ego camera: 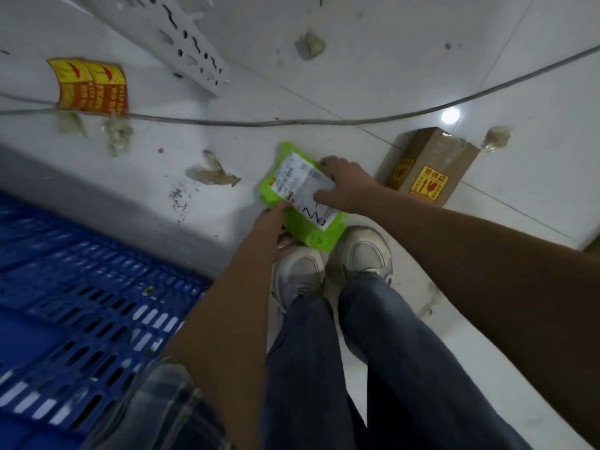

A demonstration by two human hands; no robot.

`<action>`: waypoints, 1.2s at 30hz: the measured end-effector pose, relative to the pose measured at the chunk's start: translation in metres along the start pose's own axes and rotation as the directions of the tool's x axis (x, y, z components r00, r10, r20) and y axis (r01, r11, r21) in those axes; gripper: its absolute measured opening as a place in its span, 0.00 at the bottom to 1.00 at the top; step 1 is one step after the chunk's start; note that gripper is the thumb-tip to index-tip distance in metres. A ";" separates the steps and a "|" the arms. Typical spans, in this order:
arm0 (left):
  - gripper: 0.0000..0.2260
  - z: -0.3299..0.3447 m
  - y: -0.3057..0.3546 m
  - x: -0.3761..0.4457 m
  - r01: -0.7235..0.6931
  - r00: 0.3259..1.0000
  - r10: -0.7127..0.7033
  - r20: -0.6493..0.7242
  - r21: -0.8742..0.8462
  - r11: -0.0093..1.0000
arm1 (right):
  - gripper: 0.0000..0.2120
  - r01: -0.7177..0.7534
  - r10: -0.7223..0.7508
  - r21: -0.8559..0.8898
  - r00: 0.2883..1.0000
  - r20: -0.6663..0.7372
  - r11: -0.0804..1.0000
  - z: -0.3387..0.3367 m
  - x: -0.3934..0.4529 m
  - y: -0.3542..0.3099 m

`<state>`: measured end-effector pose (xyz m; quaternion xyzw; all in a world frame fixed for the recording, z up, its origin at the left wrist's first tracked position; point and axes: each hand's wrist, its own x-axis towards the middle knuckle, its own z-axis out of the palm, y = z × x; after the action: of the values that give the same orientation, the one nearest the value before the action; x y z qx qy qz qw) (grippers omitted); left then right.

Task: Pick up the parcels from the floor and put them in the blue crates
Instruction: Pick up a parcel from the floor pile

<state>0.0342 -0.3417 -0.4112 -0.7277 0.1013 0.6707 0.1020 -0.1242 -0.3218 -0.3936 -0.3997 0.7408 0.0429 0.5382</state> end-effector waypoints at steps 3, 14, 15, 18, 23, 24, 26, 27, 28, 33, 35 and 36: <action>0.16 -0.001 -0.006 -0.030 -0.001 0.999 0.003 0.045 -0.046 0.999 | 0.21 -0.240 0.195 0.468 0.970 0.143 0.851 -0.012 -0.043 0.002; 0.17 0.008 -0.023 -0.236 -0.213 0.924 0.201 0.327 0.001 0.977 | 0.13 -0.223 0.340 0.928 0.934 0.115 0.299 -0.061 -0.272 -0.012; 0.17 0.005 -0.025 -0.250 -0.229 0.917 0.192 0.350 0.067 0.971 | 0.13 -0.214 0.340 0.932 0.934 0.108 0.291 -0.063 -0.286 -0.016; 0.16 -0.007 -0.021 -0.283 -0.281 0.908 0.178 0.380 0.235 0.931 | 0.09 -0.200 0.321 0.945 0.940 0.111 0.258 -0.066 -0.314 -0.025; 0.17 -0.034 -0.016 -0.297 -0.397 0.905 0.303 0.299 0.338 0.853 | 0.10 -0.136 0.272 0.942 0.961 0.050 0.307 -0.051 -0.319 -0.043; 0.18 -0.038 -0.019 -0.296 -0.403 0.908 0.323 0.267 0.342 0.849 | 0.13 -0.111 0.252 0.944 0.967 0.030 0.312 -0.048 -0.317 -0.046; 0.17 -0.045 -0.034 -0.297 -0.417 0.906 0.356 0.227 0.350 0.839 | 0.16 -0.096 0.219 0.942 0.975 0.024 0.320 -0.039 -0.318 -0.049; 0.16 -0.046 -0.046 -0.300 -0.423 0.905 0.373 0.204 0.363 0.830 | 0.15 -0.080 0.210 0.940 0.978 0.010 0.331 -0.034 -0.321 -0.050; 0.15 -0.045 -0.058 -0.304 -0.430 0.903 0.394 0.172 0.369 0.824 | 0.14 -0.059 0.204 0.941 0.979 -0.012 0.334 -0.030 -0.326 -0.050; 0.15 -0.043 -0.125 -0.341 -0.451 0.892 0.434 0.126 0.311 0.836 | 0.07 -0.013 0.224 0.954 0.973 -0.057 0.299 -0.015 -0.372 -0.050; 0.15 -0.045 -0.142 -0.354 -0.445 0.895 0.437 0.091 0.261 0.857 | 0.07 -0.028 0.235 0.958 0.971 -0.041 0.285 -0.008 -0.394 -0.048; 0.13 -0.047 -0.148 -0.360 -0.442 0.896 0.437 0.073 0.229 0.868 | 0.06 -0.037 0.238 0.957 0.971 -0.033 0.286 -0.005 -0.404 -0.047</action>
<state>0.0922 -0.2091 -0.0472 -0.6615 0.3432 0.6659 0.0348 -0.0568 -0.1360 -0.0385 0.0596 0.6962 -0.3911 0.5991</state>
